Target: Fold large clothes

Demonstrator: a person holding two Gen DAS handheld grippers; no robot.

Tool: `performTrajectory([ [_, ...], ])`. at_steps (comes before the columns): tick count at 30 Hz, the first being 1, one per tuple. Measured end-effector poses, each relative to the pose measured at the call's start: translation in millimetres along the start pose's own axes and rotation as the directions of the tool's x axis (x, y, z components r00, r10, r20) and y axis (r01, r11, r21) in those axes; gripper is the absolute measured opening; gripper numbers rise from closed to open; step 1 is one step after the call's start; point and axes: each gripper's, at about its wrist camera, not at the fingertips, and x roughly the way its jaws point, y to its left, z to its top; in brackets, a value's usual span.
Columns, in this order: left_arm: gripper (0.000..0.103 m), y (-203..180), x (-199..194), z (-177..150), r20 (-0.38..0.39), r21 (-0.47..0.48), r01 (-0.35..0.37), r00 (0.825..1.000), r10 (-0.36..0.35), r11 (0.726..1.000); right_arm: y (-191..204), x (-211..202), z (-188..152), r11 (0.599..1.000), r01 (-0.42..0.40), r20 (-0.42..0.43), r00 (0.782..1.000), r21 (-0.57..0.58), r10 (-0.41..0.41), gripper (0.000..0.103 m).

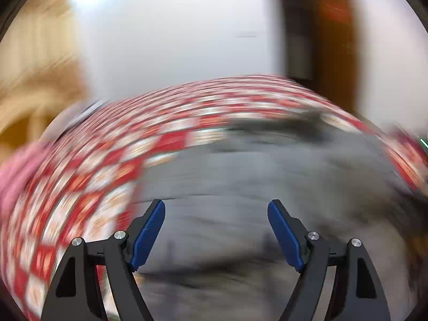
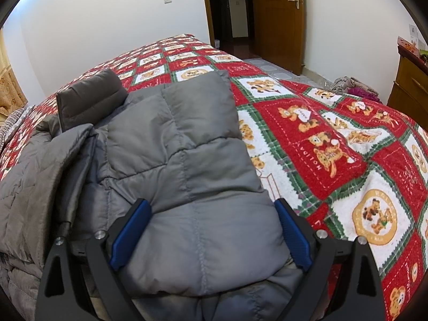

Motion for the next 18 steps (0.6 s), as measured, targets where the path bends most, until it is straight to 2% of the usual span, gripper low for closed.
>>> performTrajectory([
  [1,0.079,18.9,12.5,2.3,-0.028,-0.072,-0.055,0.998,0.053,0.996,-0.9,-1.1,0.0,1.000,-0.003,0.003,1.000,0.005,0.003,0.096],
  [3,0.079,46.7,32.3,-4.9,-0.079,-0.192,-0.102,0.993,0.088,0.976,-4.0,-3.3,0.6,1.000,-0.022,0.000,1.000,0.019,0.022,0.095],
  [5,0.079,53.7,46.8,-26.8,-0.119,-0.213,-0.126,0.988,0.102,0.969,-8.9,-10.4,1.1,0.998,-0.038,-0.001,0.999,0.040,0.038,0.092],
  [6,0.079,51.0,51.6,-35.2,-0.141,-0.196,-0.125,0.985,0.098,0.973,-12.2,-19.4,1.1,0.998,-0.037,0.018,0.999,0.056,0.036,0.091],
  [8,0.080,54.1,61.8,-38.6,-0.201,-0.217,-0.077,0.979,0.033,0.973,-15.6,-41.5,1.4,0.995,-0.062,0.083,0.995,0.079,0.055,0.090],
  [10,0.083,58.4,65.5,-37.0,-0.213,-0.248,-0.068,0.977,0.015,0.966,-8.1,-65.8,4.6,0.987,-0.147,0.143,0.980,0.071,0.136,0.090],
  [12,0.084,60.1,67.1,-38.7,-0.215,-0.261,-0.060,0.977,0.003,0.963,10.5,-80.2,9.0,0.973,-0.228,0.158,0.962,0.027,0.221,0.090],
  [14,0.084,60.1,64.0,-41.3,-0.211,-0.266,-0.057,0.977,0.000,0.962,37.3,-80.1,11.9,0.962,-0.271,0.120,0.954,-0.042,0.275,0.090],
  [16,0.085,62.6,62.9,-42.1,-0.208,-0.280,-0.052,0.978,-0.008,0.959,65.5,-65.1,9.6,0.961,-0.259,0.045,0.964,-0.098,0.264,0.090],
  [18,0.085,68.9,66.7,-40.8,-0.201,-0.303,-0.039,0.979,-0.024,0.952,85.6,-46.5,2.9,0.963,-0.229,-0.017,0.973,-0.143,0.229,0.079],
])
